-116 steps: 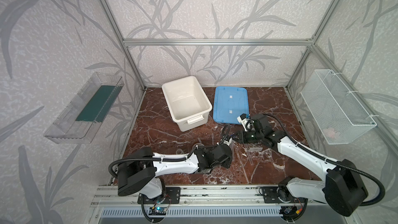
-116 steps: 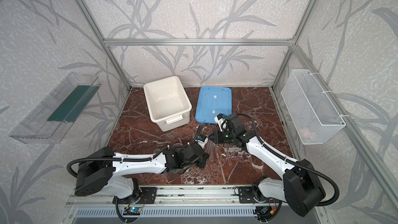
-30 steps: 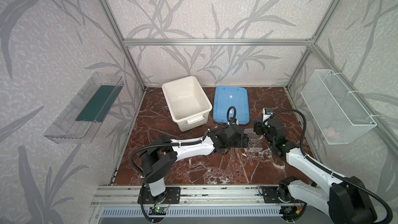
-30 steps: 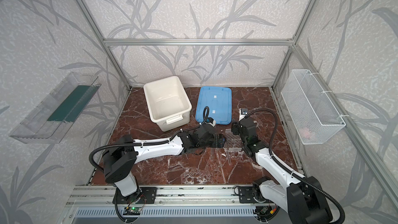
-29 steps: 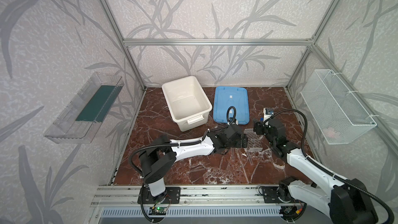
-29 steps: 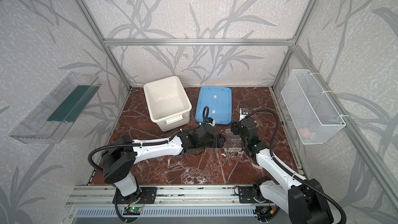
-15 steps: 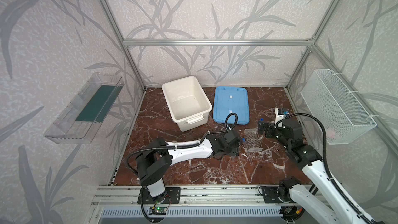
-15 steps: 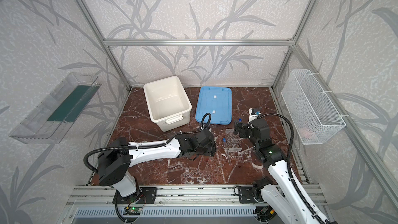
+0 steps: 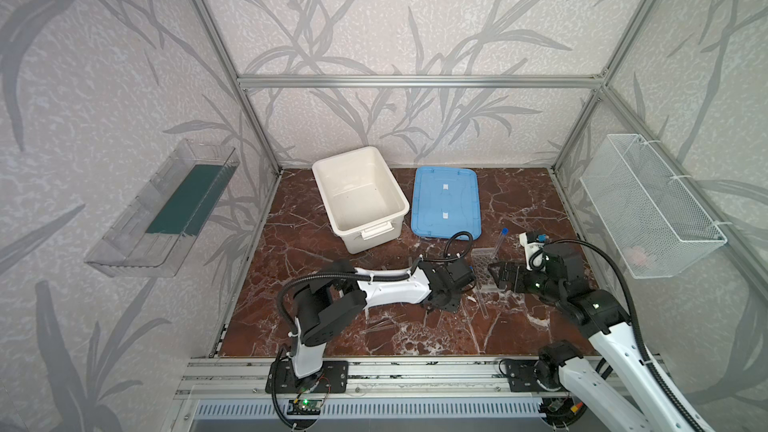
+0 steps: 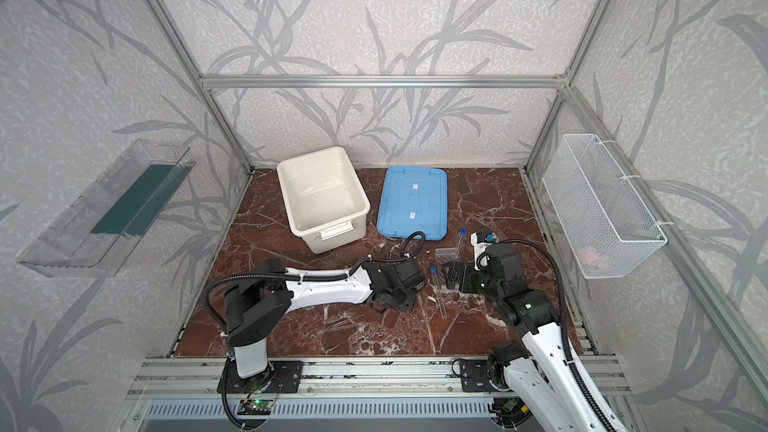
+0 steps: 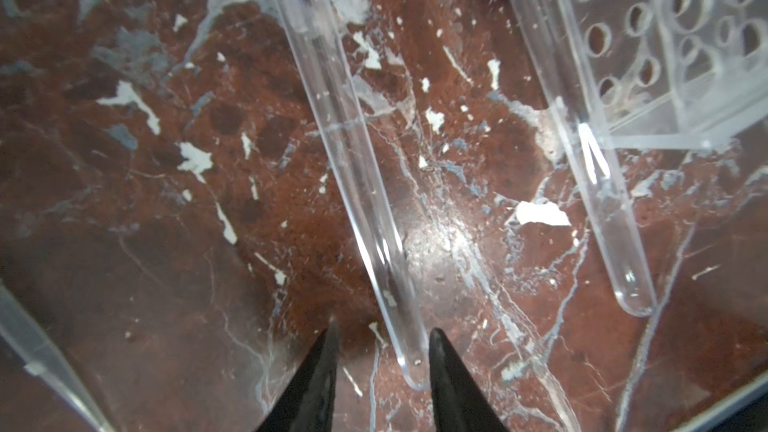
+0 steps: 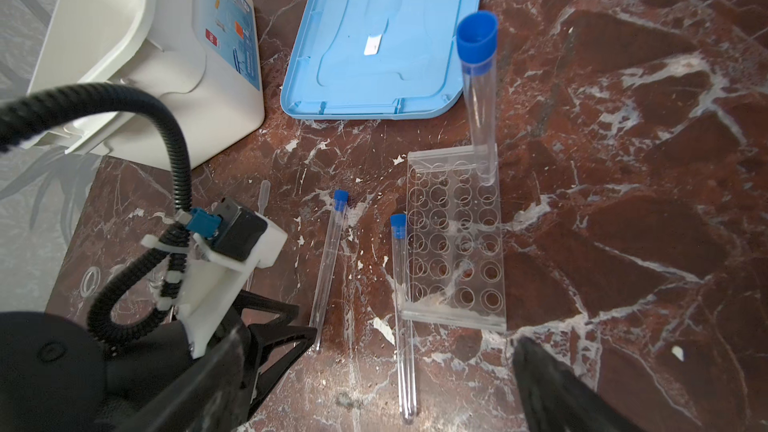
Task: Organize the chemistry lab equipment
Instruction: 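Grasp a second blue-capped tube with the left gripper and lift it upright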
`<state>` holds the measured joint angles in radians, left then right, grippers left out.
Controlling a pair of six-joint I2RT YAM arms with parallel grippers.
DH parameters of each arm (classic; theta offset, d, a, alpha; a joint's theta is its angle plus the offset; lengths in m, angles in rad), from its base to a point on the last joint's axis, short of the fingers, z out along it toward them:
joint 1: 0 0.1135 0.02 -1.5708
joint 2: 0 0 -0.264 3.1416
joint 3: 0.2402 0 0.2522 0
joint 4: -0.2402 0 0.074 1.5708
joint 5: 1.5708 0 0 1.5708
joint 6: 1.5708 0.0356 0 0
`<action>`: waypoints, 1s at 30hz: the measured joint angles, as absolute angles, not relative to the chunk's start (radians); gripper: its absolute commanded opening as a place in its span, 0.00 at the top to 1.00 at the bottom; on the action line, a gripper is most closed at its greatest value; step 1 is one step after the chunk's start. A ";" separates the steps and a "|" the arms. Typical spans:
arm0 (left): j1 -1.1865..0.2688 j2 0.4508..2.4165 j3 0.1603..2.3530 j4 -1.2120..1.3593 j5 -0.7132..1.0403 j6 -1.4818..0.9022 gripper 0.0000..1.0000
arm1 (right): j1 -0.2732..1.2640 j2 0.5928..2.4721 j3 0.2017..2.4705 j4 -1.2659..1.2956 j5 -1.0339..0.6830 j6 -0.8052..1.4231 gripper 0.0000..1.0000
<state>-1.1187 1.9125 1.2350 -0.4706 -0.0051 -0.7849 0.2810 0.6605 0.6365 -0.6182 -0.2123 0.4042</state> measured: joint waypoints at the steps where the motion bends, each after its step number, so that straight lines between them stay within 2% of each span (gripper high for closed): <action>1: -1.120 1.924 1.246 -0.481 -0.007 -0.781 0.63 | 0.281 0.658 0.636 -0.620 -0.215 0.405 0.01; 11: -1.141 2.025 1.402 -0.622 -0.100 -0.758 0.67 | 0.281 0.654 0.625 -0.619 -0.221 0.404 0.00; 13: -1.145 2.035 1.413 -0.637 -0.113 -0.757 0.71 | 0.281 0.654 0.621 -0.619 -0.221 0.404 0.00; 20: -1.145 2.035 1.414 -0.675 -0.139 -0.760 0.78 | 0.281 0.652 0.619 -0.619 -0.220 0.404 0.00; 23: -1.145 2.033 1.410 -0.673 -0.146 -0.760 0.85 | 0.281 0.652 0.618 -0.617 -0.220 0.404 0.01; 30: -1.136 1.965 1.307 -0.625 -0.159 -0.757 0.85 | 0.281 0.659 0.582 -0.602 -0.220 0.404 0.01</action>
<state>-1.1358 1.9648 1.3071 -0.6247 -0.1593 -0.7574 0.2810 0.6590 0.5819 -0.6022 -0.2199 0.4042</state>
